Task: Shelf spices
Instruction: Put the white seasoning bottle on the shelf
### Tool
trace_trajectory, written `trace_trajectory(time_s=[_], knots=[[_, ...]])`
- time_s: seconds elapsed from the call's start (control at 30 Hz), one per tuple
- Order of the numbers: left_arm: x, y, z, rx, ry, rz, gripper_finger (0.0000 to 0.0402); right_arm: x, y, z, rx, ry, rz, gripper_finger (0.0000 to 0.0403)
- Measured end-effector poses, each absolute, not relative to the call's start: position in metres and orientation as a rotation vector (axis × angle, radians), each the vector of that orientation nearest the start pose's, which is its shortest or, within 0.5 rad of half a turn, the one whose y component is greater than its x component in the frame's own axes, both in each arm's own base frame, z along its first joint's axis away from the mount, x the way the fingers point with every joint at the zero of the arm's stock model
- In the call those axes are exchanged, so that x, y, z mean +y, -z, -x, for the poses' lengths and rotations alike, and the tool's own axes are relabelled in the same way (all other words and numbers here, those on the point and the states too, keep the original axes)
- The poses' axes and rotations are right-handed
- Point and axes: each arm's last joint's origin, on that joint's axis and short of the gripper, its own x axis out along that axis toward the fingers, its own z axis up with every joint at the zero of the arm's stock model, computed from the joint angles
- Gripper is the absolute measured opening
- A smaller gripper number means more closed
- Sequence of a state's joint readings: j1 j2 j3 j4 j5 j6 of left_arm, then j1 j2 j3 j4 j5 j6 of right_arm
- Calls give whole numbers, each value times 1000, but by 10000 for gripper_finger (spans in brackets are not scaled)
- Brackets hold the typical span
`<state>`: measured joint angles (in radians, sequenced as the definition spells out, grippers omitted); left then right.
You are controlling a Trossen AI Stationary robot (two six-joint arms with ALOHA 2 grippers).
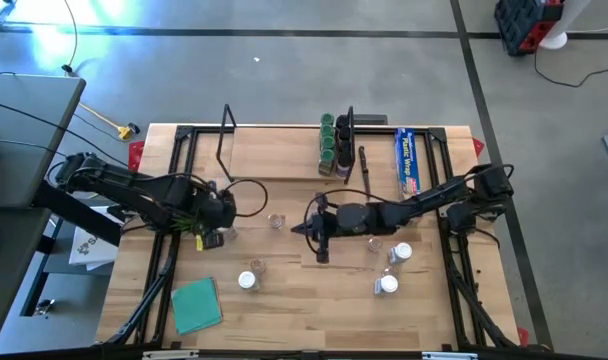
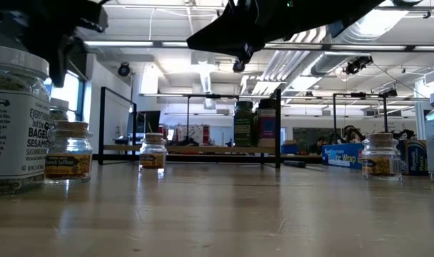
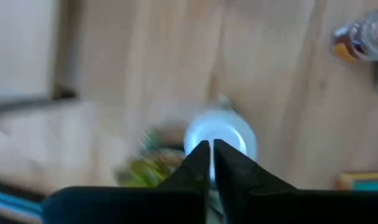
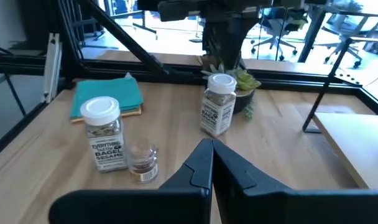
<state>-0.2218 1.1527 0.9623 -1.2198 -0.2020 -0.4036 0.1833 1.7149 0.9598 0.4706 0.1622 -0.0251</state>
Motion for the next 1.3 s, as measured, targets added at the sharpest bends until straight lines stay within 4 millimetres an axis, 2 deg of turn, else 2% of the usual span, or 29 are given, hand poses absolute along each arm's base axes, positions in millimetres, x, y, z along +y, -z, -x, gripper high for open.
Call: trace_trajectory(time_s=[0.1, 0.33, 0.47, 0.7, 1.03, 1.3], knots=[[-34, -262, -176, 1371, -283, 171, 69, 61, -213, -365, 281, 7, 78, 0], [-19, -261, -179, 1367, -429, 457, 220, 59, -212, -365, 299, 22, 82, 0], [-12, -248, -181, 1372, -548, 583, 274, 59, -210, -364, 316, 21, 85, 0], [-13, -237, -192, 1388, -547, 632, 287, 58, -204, -362, 376, 21, 96, 0], [-13, -232, -193, 1433, -562, 528, 287, 58, -204, -362, 377, 20, 93, 0], [-9, -253, -183, 1505, -643, 380, 286, 58, -205, -362, 375, 20, 93, 0]])
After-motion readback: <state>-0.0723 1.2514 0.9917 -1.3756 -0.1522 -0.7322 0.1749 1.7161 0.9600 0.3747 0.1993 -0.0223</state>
